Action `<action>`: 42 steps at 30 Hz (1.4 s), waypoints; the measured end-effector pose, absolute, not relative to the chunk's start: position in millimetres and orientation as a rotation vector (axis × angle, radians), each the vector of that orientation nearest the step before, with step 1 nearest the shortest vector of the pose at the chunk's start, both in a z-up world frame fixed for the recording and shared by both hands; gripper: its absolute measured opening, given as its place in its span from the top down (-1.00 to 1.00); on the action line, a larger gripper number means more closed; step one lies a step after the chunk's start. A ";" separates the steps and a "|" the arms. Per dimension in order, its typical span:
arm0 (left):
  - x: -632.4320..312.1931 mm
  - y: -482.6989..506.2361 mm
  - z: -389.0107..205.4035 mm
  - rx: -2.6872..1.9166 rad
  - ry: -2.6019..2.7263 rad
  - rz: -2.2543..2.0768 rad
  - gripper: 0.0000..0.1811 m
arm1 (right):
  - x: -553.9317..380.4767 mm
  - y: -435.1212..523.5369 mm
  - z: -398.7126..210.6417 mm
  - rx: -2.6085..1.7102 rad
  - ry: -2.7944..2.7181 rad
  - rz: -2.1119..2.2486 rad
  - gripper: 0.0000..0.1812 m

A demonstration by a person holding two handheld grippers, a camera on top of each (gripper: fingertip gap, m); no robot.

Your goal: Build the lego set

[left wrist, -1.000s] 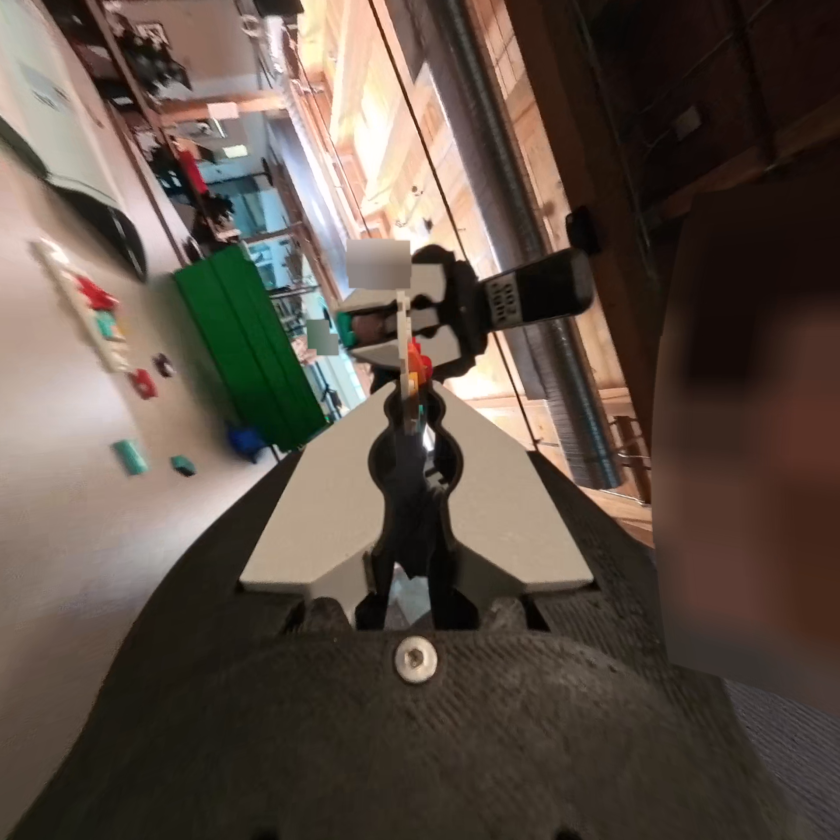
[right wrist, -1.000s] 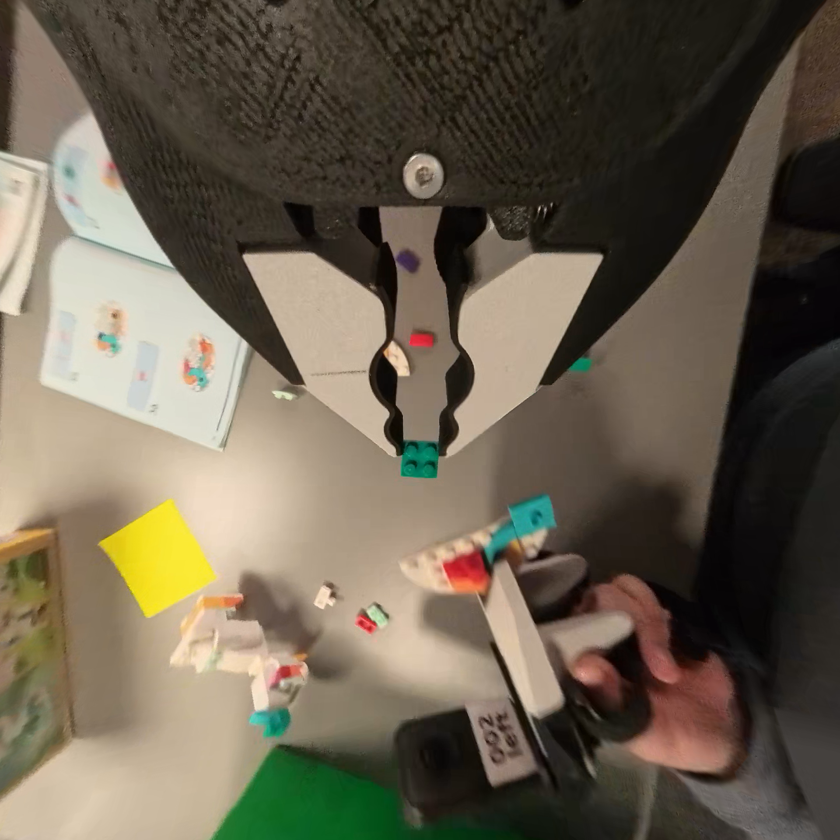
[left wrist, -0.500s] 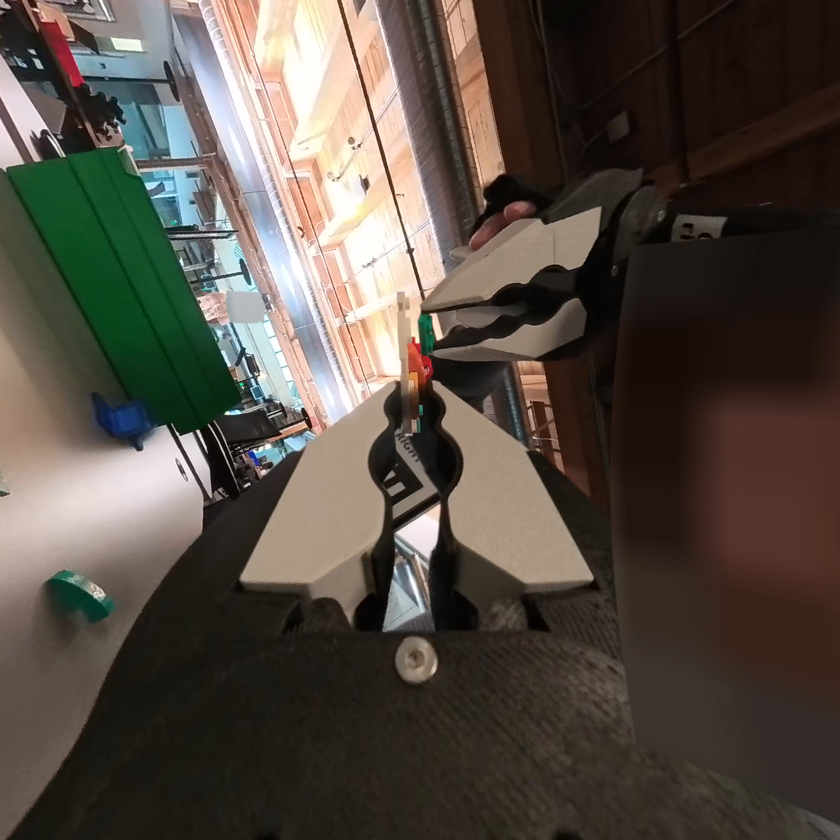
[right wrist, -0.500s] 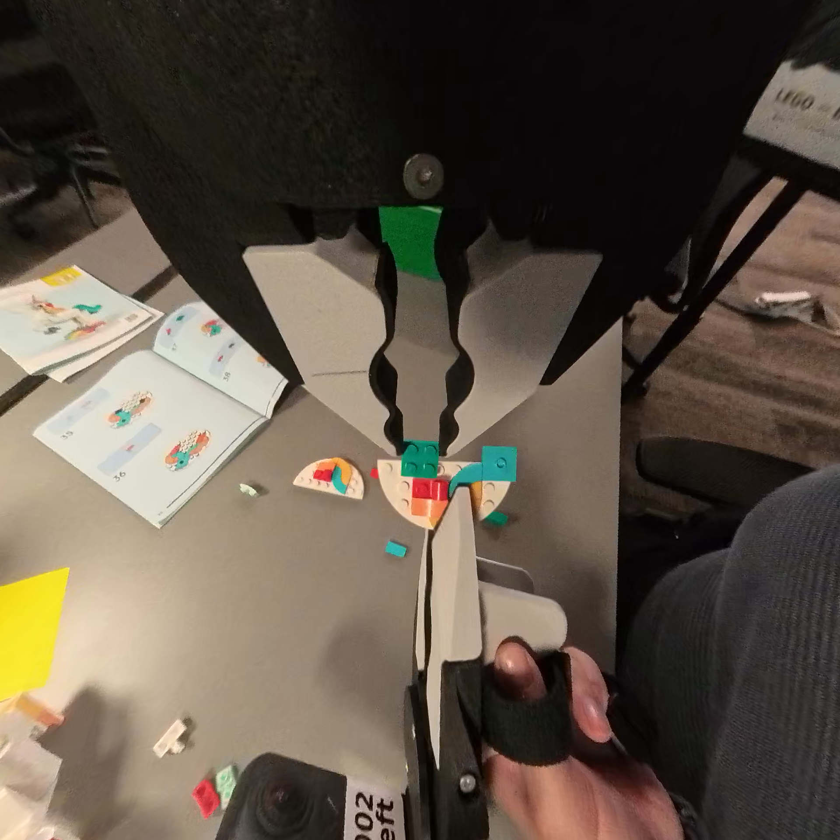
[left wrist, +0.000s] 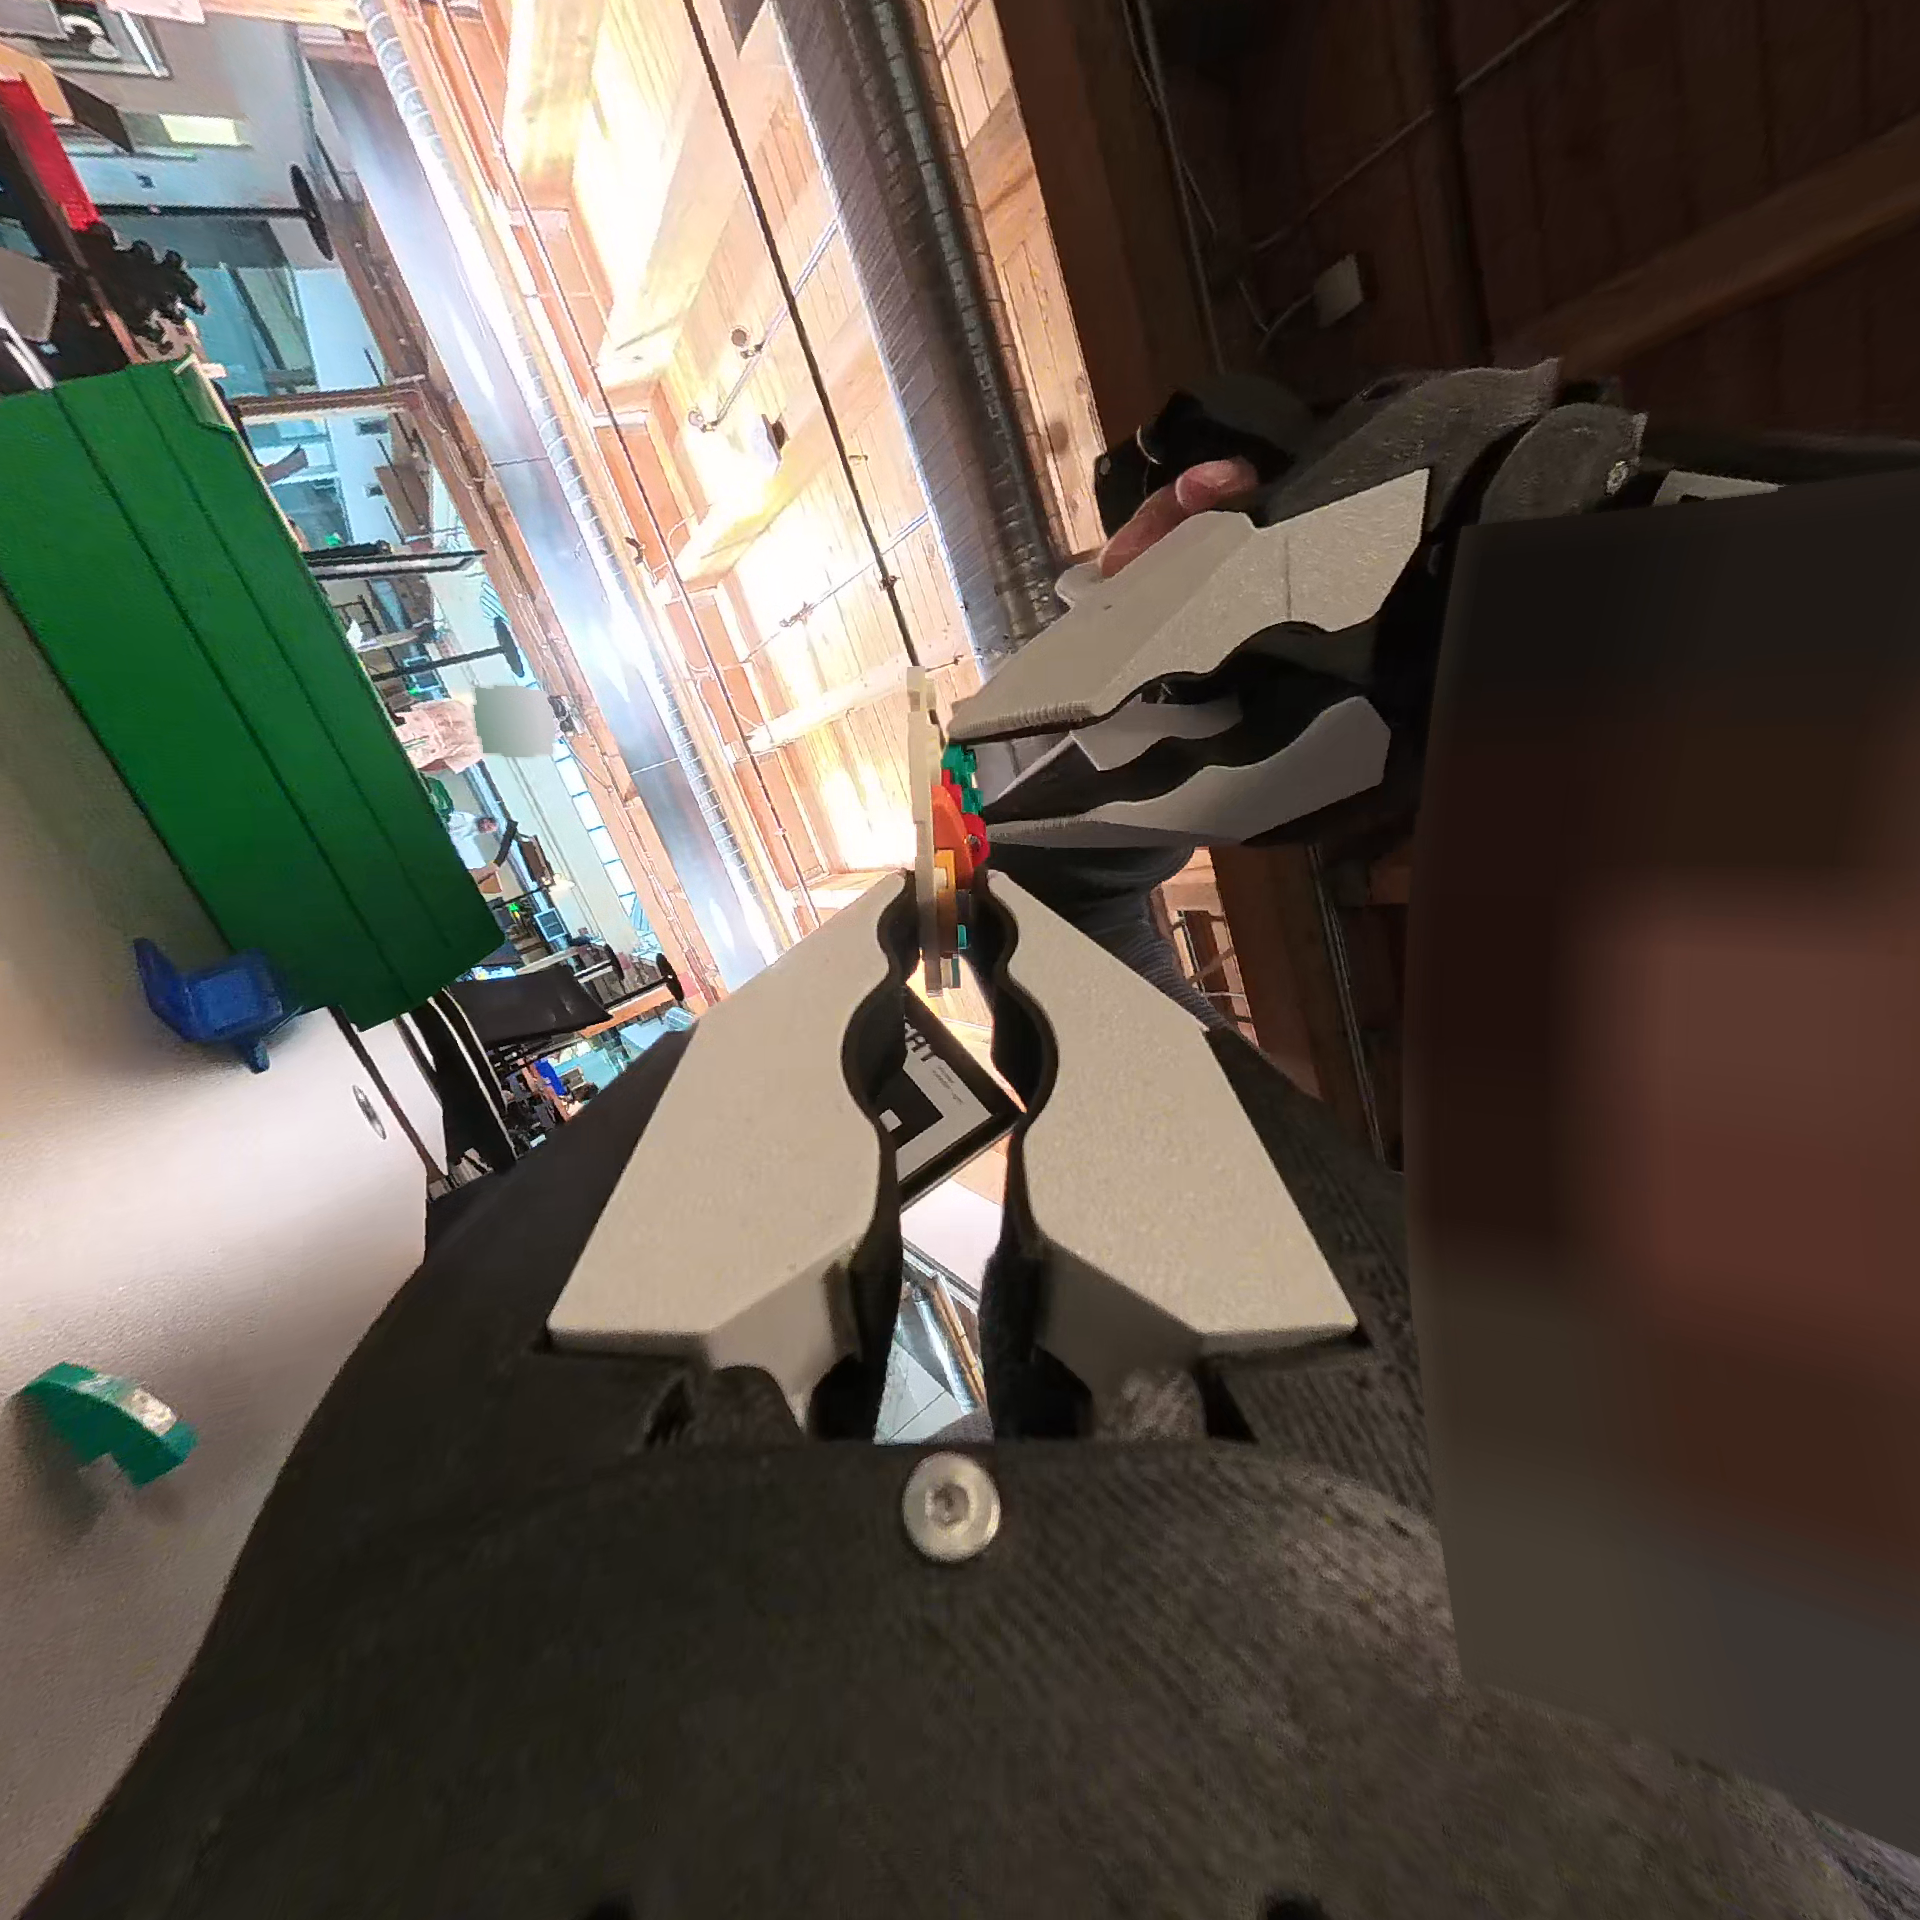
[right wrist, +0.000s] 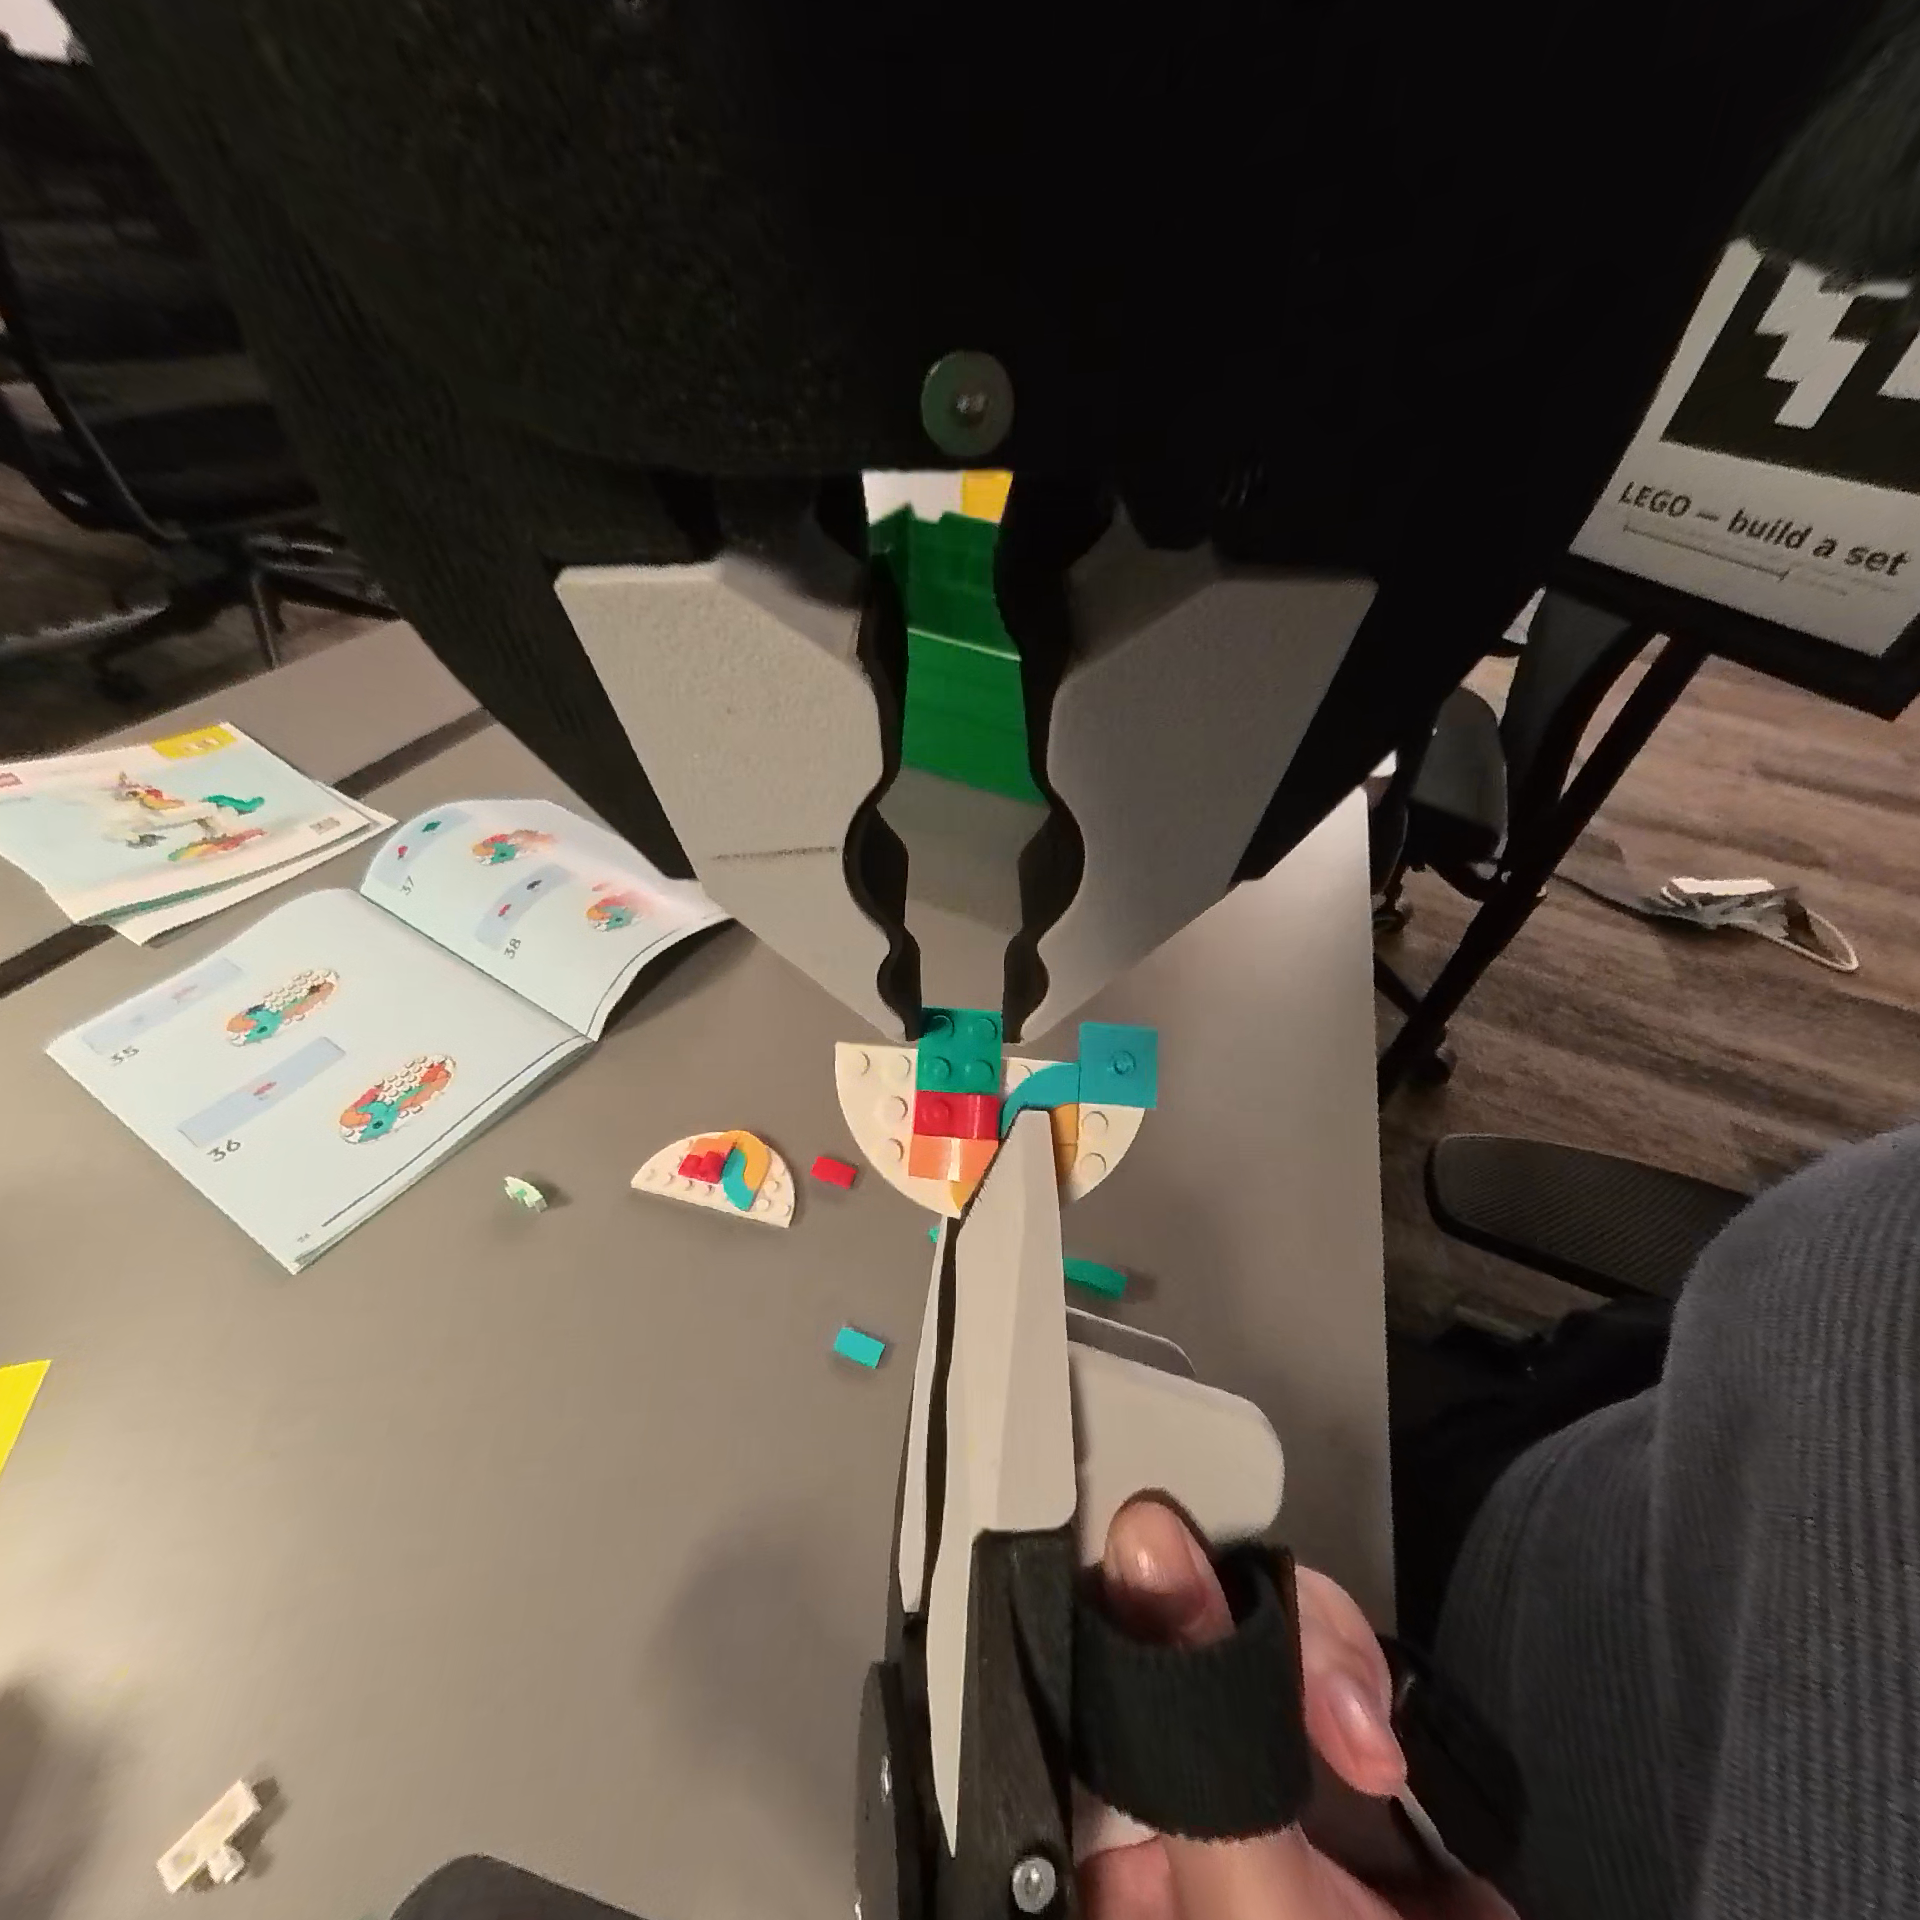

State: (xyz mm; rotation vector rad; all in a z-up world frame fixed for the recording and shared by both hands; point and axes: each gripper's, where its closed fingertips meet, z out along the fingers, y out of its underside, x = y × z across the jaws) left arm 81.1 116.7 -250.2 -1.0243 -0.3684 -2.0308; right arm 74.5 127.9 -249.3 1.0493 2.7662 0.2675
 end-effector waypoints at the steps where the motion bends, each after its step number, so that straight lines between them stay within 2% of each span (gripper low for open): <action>1: 81.5 116.4 -249.7 -1.022 -0.366 -2.033 0.92 | 74.6 127.6 -248.9 1.046 2.765 0.278 0.85; 29: 77.2 116.3 -247.7 -0.973 -0.368 -2.001 0.92 | 77.0 124.6 -240.1 1.035 2.743 0.402 0.81; 35: 33.6 124.4 -278.5 -1.120 -0.482 -1.724 0.92 | 75.1 149.9 -250.6 1.393 2.821 0.144 0.77; 42: 10.4 115.5 -317.0 -1.433 -0.493 -1.475 0.92 | 84.3 189.0 -319.4 1.942 2.832 -0.511 0.75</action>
